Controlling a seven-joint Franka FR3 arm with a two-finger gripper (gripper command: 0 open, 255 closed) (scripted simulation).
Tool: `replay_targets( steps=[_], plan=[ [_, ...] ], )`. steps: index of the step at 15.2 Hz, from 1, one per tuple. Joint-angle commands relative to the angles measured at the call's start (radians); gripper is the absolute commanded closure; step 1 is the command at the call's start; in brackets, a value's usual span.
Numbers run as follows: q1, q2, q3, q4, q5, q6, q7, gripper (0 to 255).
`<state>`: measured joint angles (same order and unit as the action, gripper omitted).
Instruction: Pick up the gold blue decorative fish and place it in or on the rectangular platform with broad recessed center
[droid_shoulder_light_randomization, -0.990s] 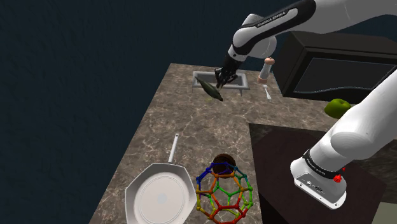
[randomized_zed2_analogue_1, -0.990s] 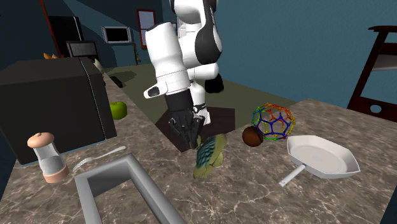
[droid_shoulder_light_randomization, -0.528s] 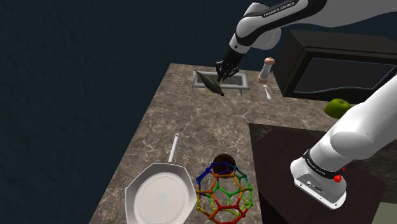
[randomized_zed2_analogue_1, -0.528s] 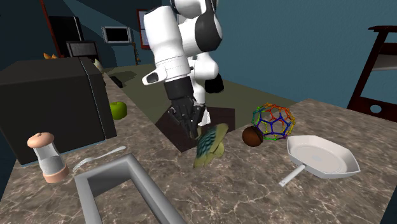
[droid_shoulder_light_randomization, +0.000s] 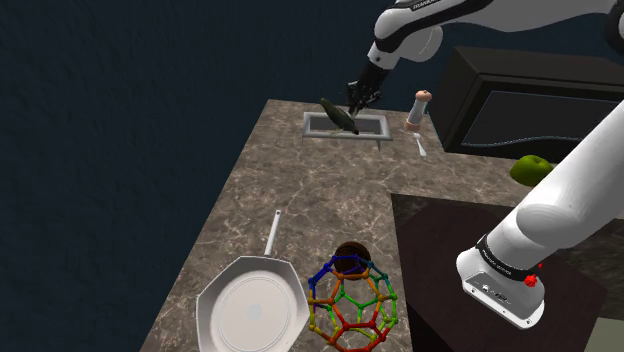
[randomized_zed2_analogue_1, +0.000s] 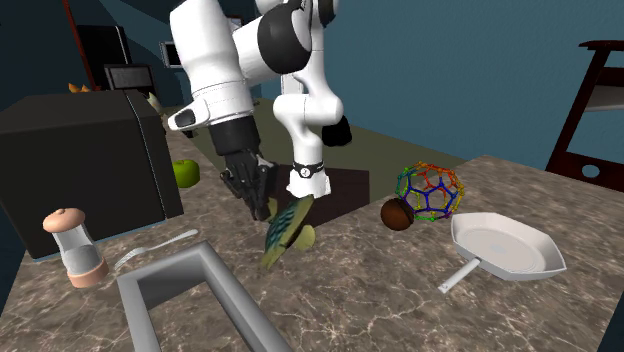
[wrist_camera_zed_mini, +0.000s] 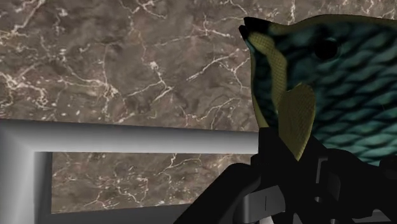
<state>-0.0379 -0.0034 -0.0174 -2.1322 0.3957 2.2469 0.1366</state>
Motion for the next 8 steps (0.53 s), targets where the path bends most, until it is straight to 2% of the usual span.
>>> replay_targets(
  steps=[1,8],
  plan=[
    [-0.022,0.038,-0.022,0.056,0.001,-0.031,-0.038,255],
    [-0.1,0.209,-0.081,0.3,0.011,-0.148,-0.144,255]
  ],
)
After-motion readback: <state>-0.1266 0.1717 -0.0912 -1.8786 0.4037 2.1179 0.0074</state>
